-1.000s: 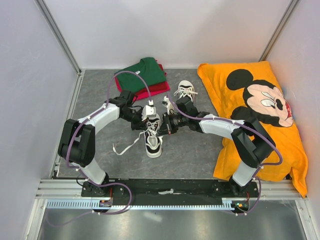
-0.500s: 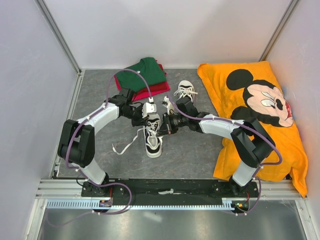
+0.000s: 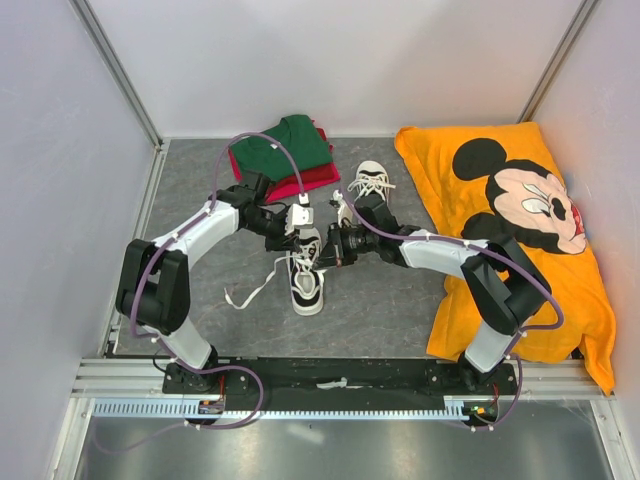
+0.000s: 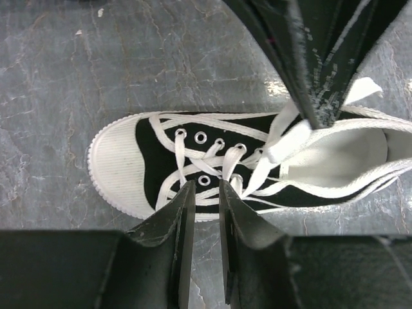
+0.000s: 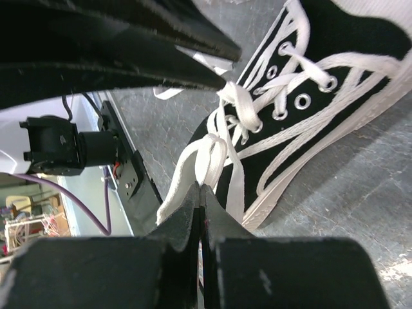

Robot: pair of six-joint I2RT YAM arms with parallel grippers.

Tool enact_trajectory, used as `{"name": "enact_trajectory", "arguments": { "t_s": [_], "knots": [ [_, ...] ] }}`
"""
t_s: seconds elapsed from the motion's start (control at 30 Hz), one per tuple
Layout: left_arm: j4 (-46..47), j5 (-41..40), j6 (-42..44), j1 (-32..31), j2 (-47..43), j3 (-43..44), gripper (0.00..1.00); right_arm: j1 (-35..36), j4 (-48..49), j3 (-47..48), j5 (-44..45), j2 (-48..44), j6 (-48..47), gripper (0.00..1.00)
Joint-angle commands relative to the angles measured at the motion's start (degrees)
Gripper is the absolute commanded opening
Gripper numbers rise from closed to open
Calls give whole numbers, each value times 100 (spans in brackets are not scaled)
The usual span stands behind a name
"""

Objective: Tie the shoes

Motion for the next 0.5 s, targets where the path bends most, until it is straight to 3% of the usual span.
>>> {"name": "enact_trajectory", "arguments": {
  "t_s": [0.0, 0.47],
  "knots": [
    [-149, 216, 366, -79, 124, 258, 27, -95, 323, -71, 58, -133, 258, 0],
    [-184, -92, 463, -264, 397, 399, 27, -104, 384, -18, 5, -28, 372, 0]
  ]
}}
